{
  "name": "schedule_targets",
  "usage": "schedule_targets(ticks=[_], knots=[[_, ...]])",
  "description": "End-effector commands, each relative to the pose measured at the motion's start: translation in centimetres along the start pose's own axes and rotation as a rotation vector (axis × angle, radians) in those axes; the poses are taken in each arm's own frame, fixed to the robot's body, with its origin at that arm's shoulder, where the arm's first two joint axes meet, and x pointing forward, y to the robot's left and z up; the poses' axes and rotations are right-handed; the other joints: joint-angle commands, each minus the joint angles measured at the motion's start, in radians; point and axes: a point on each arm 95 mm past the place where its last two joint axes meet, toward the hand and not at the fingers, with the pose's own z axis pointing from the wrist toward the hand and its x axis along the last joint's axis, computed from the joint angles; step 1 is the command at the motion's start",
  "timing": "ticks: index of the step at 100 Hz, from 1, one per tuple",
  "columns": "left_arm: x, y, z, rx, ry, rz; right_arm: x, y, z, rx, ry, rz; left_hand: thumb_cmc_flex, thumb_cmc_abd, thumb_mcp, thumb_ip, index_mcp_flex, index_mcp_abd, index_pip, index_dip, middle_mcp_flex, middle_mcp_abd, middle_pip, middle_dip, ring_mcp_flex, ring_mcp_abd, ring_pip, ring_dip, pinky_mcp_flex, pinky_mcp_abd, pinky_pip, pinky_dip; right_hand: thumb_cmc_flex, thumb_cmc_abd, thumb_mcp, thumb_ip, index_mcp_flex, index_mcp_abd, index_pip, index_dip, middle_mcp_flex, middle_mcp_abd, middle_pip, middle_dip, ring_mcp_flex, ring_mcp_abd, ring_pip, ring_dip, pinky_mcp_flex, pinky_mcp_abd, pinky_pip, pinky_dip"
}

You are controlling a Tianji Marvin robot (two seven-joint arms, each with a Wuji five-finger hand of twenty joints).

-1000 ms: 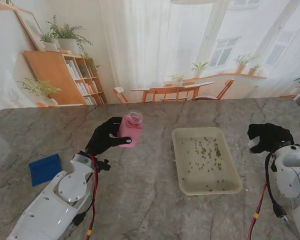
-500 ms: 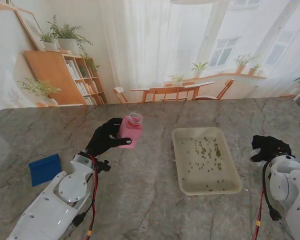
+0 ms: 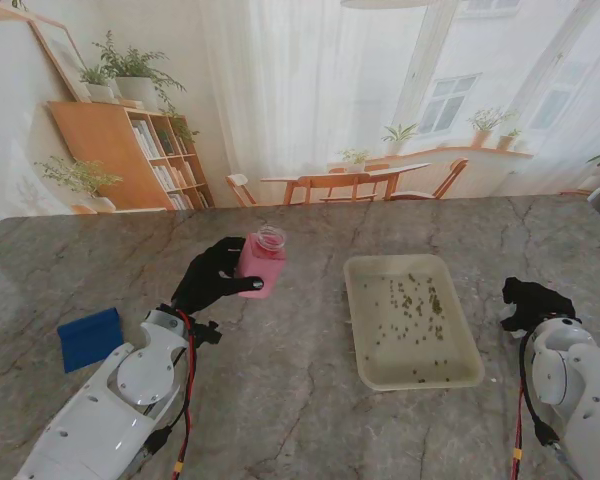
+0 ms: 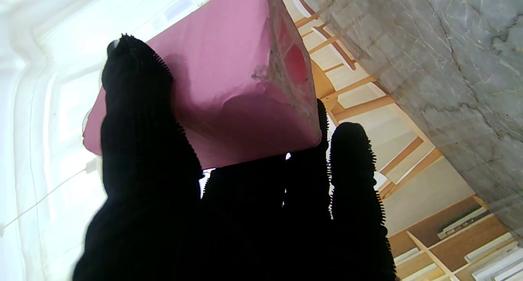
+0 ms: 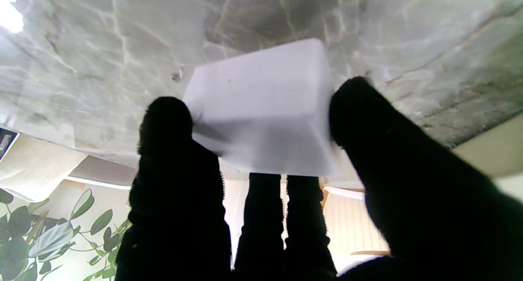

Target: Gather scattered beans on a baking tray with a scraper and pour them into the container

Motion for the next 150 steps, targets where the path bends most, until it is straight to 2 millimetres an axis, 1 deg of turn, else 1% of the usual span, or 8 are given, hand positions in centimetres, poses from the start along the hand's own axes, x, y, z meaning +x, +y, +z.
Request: schedule_targets(ticks=[1, 6, 9, 40, 71, 84, 119, 150], knots=[[0.1, 0.2, -0.1, -0.001, -0.004, -0.004, -0.4, -0.8, 0.0, 0.037, -0.006, -0.008, 0.247, 0.212, 0.282, -0.074, 0.072, -0.192, 0.146, 0.072, 0.109, -0.177, 0.135, 0.082, 0.04, -0.06, 0.051, 0.02, -0.009, -0.022, 0.006, 0.01, 0.145, 0.111, 0.174, 0.092, -0.072, 0.046, -0.048, 0.018, -0.041, 0.133, 0.095, 0.021, -0.011, -0.185, 0.164, 0.037, -0.058, -0.091, -0.073, 0.032], [0.1, 0.2, -0.1, -0.002, -0.005, -0.004, -0.4, -1.0, 0.0, 0.046, -0.005, -0.01, 0.248, 0.213, 0.283, -0.073, 0.072, -0.192, 0.146, 0.073, 0.109, -0.175, 0.135, 0.082, 0.039, -0.061, 0.051, 0.02, -0.01, -0.022, 0.006, 0.01, 0.077, 0.143, 0.195, 0.184, -0.113, 0.096, -0.108, 0.007, -0.102, 0.156, 0.071, 0.018, -0.072, -0.162, 0.168, 0.05, -0.132, -0.036, -0.055, 0.062], [0.0, 0.2, -0.1, -0.002, -0.005, -0.005, -0.4, -1.1, 0.0, 0.053, -0.006, -0.013, 0.248, 0.213, 0.282, -0.074, 0.072, -0.192, 0.146, 0.072, 0.109, -0.177, 0.135, 0.082, 0.04, -0.061, 0.052, 0.02, -0.009, -0.023, 0.006, 0.01, 0.06, 0.145, 0.196, 0.202, -0.119, 0.108, -0.129, 0.006, -0.122, 0.167, 0.058, 0.015, -0.093, -0.145, 0.164, 0.053, -0.165, -0.016, -0.043, 0.08], [0.0, 0.2, -0.1, -0.003, -0.008, -0.004, -0.3, -1.9, 0.0, 0.124, 0.003, -0.029, 0.247, 0.212, 0.282, -0.074, 0.072, -0.192, 0.146, 0.073, 0.111, -0.178, 0.137, 0.083, 0.04, -0.061, 0.053, 0.02, -0.008, -0.023, 0.007, 0.009, -0.157, 0.14, 0.177, 0.199, -0.214, 0.114, -0.401, -0.001, -0.301, 0.226, -0.076, 0.008, -0.289, -0.005, 0.083, 0.037, -0.447, 0.161, -0.031, 0.218], [-0.1, 0.1, -0.1, 0.0, -0.014, -0.003, -0.1, -0.9, -0.2, 0.131, 0.027, -0.033, 0.248, 0.214, 0.282, -0.074, 0.071, -0.191, 0.145, 0.073, 0.108, -0.176, 0.137, 0.082, 0.039, -0.061, 0.053, 0.02, -0.01, -0.022, 0.007, 0.01, -0.356, 0.251, 0.033, 0.201, -0.228, 0.11, -0.735, 0.121, -0.428, 0.314, -0.257, 0.014, -0.483, 0.105, -0.067, 0.013, -0.648, 0.251, -0.113, 0.213], [-0.1, 0.2, -0.1, -0.002, -0.016, -0.004, -0.1, 0.9, -0.6, 0.093, 0.022, -0.028, 0.247, 0.213, 0.282, -0.074, 0.071, -0.189, 0.145, 0.073, 0.109, -0.175, 0.137, 0.082, 0.038, -0.06, 0.054, 0.021, -0.011, -0.022, 0.007, 0.01, -0.367, 0.29, -0.025, 0.208, -0.221, 0.13, -0.881, 0.204, -0.449, 0.36, -0.393, 0.002, -0.586, 0.153, -0.123, 0.011, -0.743, 0.262, -0.146, 0.186], [-0.6, 0.9, 0.3, -0.018, -0.017, -0.015, 0.6, 7.7, -2.6, -0.073, 0.073, -0.009, 0.246, 0.217, 0.28, -0.077, 0.064, -0.188, 0.145, 0.074, 0.09, -0.176, 0.141, 0.099, 0.013, -0.055, 0.055, 0.025, -0.039, -0.011, 0.003, 0.012, -0.348, 0.293, -0.03, 0.208, -0.213, 0.154, -0.913, 0.246, -0.467, 0.4, -0.476, 0.039, -0.669, 0.157, -0.117, 0.024, -0.818, 0.22, -0.16, 0.17], [-2.0, 2.1, 1.3, -0.034, -0.002, -0.043, 6.6, 11.8, -5.4, -0.287, 0.194, 0.165, 0.243, 0.234, 0.275, -0.084, 0.035, -0.18, 0.147, 0.082, 0.037, -0.179, 0.132, 0.13, -0.039, -0.052, 0.05, 0.031, -0.085, 0.017, -0.025, 0.004, -0.344, 0.318, -0.071, 0.212, -0.186, 0.152, -0.906, 0.251, -0.443, 0.4, -0.469, 0.063, -0.684, 0.149, -0.131, 0.015, -0.833, 0.214, -0.167, 0.16]])
